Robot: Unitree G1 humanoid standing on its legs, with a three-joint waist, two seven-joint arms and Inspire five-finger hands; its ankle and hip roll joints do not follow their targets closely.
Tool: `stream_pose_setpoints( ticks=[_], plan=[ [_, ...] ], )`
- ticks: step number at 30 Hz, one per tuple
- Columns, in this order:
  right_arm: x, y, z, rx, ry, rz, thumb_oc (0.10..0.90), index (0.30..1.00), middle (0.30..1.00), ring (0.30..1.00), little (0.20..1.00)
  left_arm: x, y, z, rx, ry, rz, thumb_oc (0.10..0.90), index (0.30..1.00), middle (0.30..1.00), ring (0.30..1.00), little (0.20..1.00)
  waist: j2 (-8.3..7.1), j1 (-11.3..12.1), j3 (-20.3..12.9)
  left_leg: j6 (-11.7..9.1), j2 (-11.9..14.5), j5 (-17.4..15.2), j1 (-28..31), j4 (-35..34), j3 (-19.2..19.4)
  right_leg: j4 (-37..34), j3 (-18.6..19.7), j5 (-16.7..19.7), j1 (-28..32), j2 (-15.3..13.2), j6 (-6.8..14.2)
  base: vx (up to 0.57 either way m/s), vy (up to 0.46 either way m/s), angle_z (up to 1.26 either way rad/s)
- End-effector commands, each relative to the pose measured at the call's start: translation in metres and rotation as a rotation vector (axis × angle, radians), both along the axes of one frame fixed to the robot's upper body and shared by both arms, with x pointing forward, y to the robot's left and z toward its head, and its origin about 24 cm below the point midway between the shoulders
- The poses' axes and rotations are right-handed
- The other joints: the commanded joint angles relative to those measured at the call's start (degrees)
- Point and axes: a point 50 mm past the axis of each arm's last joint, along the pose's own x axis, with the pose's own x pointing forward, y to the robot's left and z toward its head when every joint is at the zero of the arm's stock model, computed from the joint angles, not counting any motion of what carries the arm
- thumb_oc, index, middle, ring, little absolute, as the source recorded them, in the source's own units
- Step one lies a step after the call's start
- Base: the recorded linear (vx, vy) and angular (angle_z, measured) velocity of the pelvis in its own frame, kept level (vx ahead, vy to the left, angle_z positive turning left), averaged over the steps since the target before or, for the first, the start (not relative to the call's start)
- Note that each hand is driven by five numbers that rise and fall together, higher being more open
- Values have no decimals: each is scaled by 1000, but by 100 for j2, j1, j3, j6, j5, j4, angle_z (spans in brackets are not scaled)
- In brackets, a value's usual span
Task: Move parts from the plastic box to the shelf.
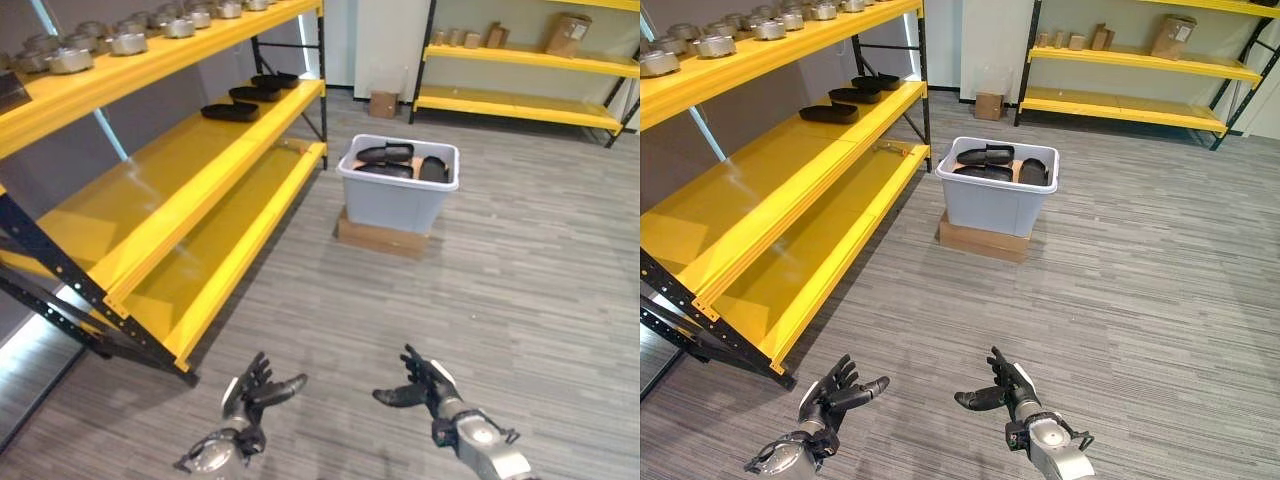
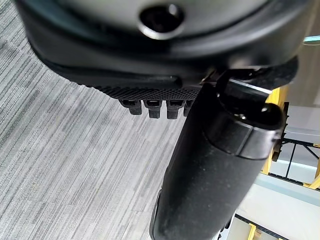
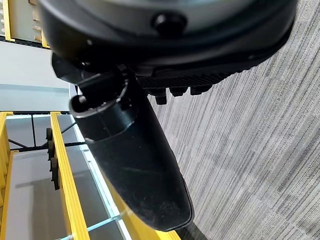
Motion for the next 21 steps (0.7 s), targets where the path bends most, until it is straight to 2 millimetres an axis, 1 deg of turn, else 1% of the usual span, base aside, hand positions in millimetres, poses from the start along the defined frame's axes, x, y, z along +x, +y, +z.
stream_pose_setpoints(
  ticks=[1, 21],
  plan=[
    [27, 14, 31, 74, -190, 29, 900, 1000, 1000, 1000, 1000, 30, -1, 22, -6, -161, -14, 900, 1000, 1000, 1000, 1000, -96, 37, -277, -340, 381, -120, 25, -41, -489, 41, -34, -55, 0, -400, 464, 0, 0, 0],
    [25, 15, 29, 76, -177, 25, 900, 1000, 1000, 1000, 1000, 32, -5, 22, 2, -160, -34, 900, 1000, 1000, 1000, 1000, -85, 20, -288, -312, 345, -154, 50, -41, -461, 41, -24, -44, 15, -432, 474, 0, 0, 0]
  ],
)
